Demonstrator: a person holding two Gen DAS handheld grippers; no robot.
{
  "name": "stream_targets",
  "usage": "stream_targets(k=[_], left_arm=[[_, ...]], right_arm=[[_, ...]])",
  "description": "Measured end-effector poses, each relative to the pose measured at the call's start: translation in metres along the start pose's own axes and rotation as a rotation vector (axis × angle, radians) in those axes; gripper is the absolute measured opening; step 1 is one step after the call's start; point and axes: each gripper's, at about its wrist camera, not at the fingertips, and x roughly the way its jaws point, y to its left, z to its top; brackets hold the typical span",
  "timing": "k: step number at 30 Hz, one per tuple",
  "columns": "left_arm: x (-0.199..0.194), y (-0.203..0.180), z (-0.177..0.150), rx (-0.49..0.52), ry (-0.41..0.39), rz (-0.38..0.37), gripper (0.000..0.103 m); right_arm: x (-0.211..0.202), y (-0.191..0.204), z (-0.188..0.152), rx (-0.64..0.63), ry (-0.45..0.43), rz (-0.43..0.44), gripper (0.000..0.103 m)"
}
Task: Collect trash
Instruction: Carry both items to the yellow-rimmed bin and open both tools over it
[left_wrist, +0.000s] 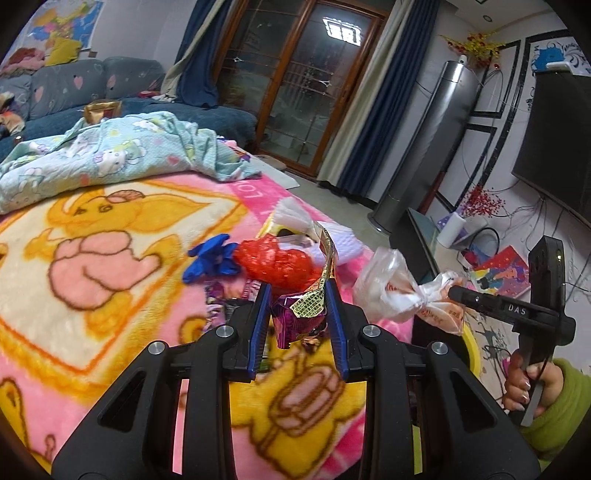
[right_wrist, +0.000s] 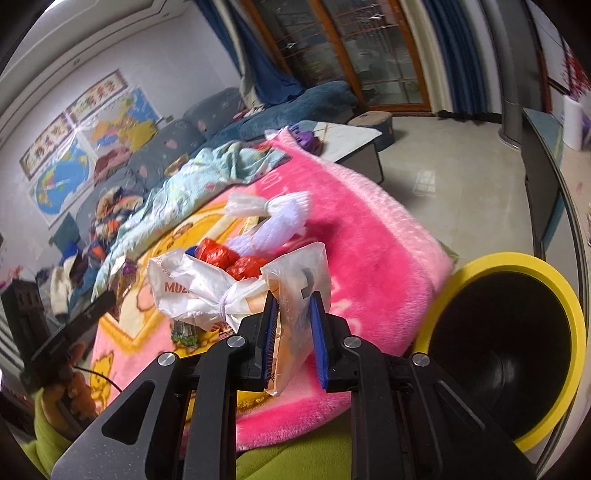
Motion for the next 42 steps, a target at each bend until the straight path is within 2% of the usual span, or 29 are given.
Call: stream_targets(k=[5, 13, 23, 29, 36, 42], left_arm=[[0.004, -0.021, -0.002, 0.042, 0.007, -0.032, 0.023], [0.024, -0.058, -0.006, 0.102, 0.040, -0.099, 0.023], [0.065, -0.113, -0.019, 0.148, 0.112, -0.215, 0.023], [0.097, -0.156, -0.031, 0.216, 0.166, -0.279, 0.023], [0.129, -0.195, -0.041, 0.272, 0.215, -0.310, 0.023], [0.155, -0.215, -0.052, 0.306, 0.264, -0.316, 0.023]], right_arm=[[-0.017, -0.017, 0.001, 0.056, -0.046, -0.039, 0.017], [-0.039, -0.049, -0.003, 0.146, -0.091, -0.148, 0.017], [-0.066, -0.099, -0.012, 0.264, -0.132, -0.317, 0.017], [-0.082, -0.136, -0.017, 0.346, -0.161, -0.413, 0.017], [-0.092, -0.176, -0.029, 0.429, -0.158, -0.521, 0.017], [-0.093, -0.198, -0.037, 0.489, -0.148, -0.551, 0.018]])
